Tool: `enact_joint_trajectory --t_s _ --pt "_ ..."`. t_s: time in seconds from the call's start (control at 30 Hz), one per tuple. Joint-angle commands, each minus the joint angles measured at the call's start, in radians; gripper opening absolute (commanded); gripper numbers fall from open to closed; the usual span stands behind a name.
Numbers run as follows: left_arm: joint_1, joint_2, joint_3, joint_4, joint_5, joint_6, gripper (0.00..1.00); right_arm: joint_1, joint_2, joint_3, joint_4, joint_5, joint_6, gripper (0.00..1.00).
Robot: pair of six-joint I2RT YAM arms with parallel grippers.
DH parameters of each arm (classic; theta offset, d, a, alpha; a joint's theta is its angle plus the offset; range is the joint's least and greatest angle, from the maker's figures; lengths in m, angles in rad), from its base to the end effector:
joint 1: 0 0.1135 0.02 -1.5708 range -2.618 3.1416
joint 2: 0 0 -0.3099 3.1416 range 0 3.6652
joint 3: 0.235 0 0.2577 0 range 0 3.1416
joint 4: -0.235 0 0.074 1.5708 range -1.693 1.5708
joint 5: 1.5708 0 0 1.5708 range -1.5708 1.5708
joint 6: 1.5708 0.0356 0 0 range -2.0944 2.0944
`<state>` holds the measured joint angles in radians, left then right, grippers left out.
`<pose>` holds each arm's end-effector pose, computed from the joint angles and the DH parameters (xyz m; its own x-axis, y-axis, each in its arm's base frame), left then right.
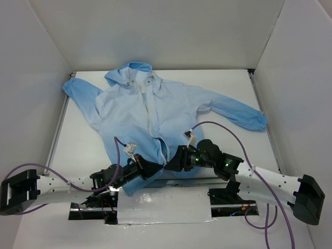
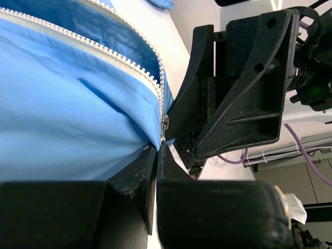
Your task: Zip up the jacket
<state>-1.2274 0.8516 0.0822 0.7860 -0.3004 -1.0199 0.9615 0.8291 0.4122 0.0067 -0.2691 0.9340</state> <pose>0.0589 -0.1336 0.2172 -0.6786 -0.5196 -0.5192 0.4234 0.3009 -0.8545 0.0858 0.1394 0.2522 -0.8835 0.0884 -0.4600 -0.3695 0.4721 0.8004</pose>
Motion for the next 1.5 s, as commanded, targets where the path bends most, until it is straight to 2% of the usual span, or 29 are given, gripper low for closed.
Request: enact_joint_trajectory --t_s 0.0,0.63,0.77,0.9,0.93,1.13,1.23,1.27,1.47 --pt "-0.007 0.009 0.053 0.108 0.041 0.017 0.0 0.011 0.007 -0.007 0.073 0.008 0.005 0.55" --pt "-0.009 0.075 0.05 0.141 0.084 -0.002 0.0 0.011 0.002 -0.004 0.098 0.051 0.009 0.48" --pt "-0.009 0.078 0.048 0.137 0.086 -0.005 0.0 0.008 0.004 -0.003 0.093 0.059 0.009 0.36" --pt "-0.009 0.072 0.05 0.13 0.083 -0.003 0.0 0.008 0.01 -0.003 0.09 0.059 0.011 0.3" --pt "-0.009 0.069 0.05 0.125 0.081 -0.002 0.0 0.011 0.011 0.0 0.085 0.062 0.009 0.24" --pt "-0.009 0.067 0.05 0.127 0.084 -0.005 0.0 0.008 0.01 0.008 0.055 0.08 0.002 0.1" --pt "-0.007 0.069 0.048 0.128 0.083 -0.006 0.0 0.01 0.015 0.008 0.05 0.085 0.002 0.06" --pt "-0.009 0.069 0.048 0.13 0.084 -0.006 0.0 0.01 0.015 0.01 0.046 0.087 0.003 0.0" --pt "-0.007 0.078 0.053 0.133 0.09 -0.002 0.0 0.008 0.01 0.011 0.049 0.088 -0.003 0.0"
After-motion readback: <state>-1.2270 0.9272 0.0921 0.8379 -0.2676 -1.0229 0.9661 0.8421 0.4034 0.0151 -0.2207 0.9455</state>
